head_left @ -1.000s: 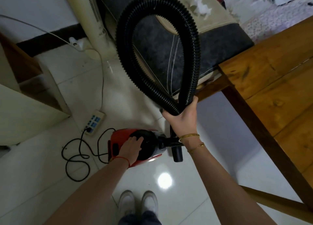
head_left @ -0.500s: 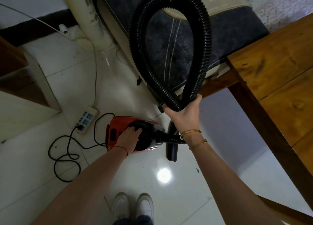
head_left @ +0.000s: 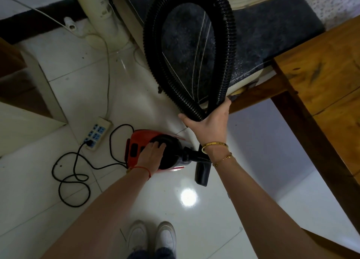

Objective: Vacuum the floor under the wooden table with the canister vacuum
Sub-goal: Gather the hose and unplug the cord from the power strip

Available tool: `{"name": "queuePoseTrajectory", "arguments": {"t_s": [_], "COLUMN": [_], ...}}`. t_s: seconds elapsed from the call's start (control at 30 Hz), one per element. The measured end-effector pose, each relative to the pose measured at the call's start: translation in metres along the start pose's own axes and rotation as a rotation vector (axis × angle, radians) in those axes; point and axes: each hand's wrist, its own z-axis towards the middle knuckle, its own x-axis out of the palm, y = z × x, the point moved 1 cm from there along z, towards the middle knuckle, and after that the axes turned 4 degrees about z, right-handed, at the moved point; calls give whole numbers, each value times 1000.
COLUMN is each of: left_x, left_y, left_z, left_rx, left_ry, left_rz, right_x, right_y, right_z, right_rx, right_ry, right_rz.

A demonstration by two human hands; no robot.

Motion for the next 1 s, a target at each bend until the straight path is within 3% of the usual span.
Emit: {"name": "queuePoseTrajectory", "arguments": {"t_s": [0.37, 0.8, 0.93, 1.0], "left_x": [-22, -55, -60, -65], "left_y": [11, 47, 63, 71], "left_z": [-18, -93, -118, -133], "left_rx": [78, -28, -62, -99], "left_ry": [-132, -177, -206, -225], "left_rz": [-121, -219, -245, -282], "right_x": [4, -3, -5, -1], "right_y": [-2, 43, 64, 77], "right_z": [-1, -40, -55, -66], "right_rx": [81, 204, 81, 9], "right_ry": [43, 27, -84, -54], "right_rz": [-99, -318, -319, -306]}}
